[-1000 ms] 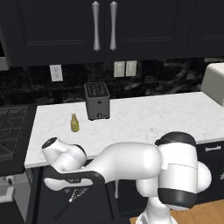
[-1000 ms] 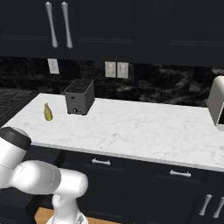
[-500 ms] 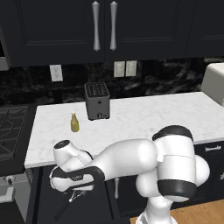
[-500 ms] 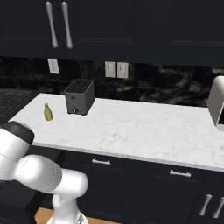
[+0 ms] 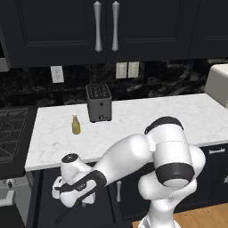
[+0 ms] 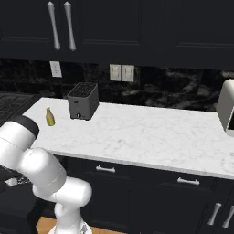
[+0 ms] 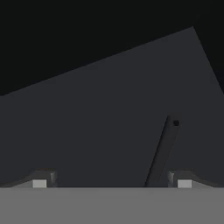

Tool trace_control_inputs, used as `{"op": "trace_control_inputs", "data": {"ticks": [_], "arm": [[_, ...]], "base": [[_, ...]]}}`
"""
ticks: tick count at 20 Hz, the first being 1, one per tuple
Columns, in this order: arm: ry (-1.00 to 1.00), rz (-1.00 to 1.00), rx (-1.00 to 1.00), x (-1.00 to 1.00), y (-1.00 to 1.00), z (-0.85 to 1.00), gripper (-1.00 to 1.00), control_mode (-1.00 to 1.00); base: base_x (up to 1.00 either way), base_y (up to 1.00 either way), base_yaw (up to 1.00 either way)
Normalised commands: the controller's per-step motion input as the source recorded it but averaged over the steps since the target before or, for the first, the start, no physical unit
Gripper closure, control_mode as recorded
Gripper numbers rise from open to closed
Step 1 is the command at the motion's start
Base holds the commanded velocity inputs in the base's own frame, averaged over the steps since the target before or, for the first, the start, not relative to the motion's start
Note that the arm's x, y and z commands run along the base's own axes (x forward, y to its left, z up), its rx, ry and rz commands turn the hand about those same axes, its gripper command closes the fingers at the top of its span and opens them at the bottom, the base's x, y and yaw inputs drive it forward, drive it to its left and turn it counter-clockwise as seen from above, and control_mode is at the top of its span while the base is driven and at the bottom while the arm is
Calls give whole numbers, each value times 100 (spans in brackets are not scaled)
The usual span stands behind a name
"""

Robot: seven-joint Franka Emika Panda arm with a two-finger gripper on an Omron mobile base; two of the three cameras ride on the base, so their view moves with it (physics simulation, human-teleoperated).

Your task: Pick the whisk from the drawer and place it on the counter.

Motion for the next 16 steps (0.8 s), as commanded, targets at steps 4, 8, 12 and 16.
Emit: {"op": "trace_control_inputs", "data": {"ticks": [4,8,12,16], "arm": [[0,0,-8,0,55,-31,-100,-100],[0,0,-4,15,42,-15,-100,-100],[5,-4,-6,14,60,22,-100,-100],[6,-9,-17,14,68,64,-100,-100]], "base": [[0,0,0],[0,0,0],[0,0,0],[0,0,0]]}}
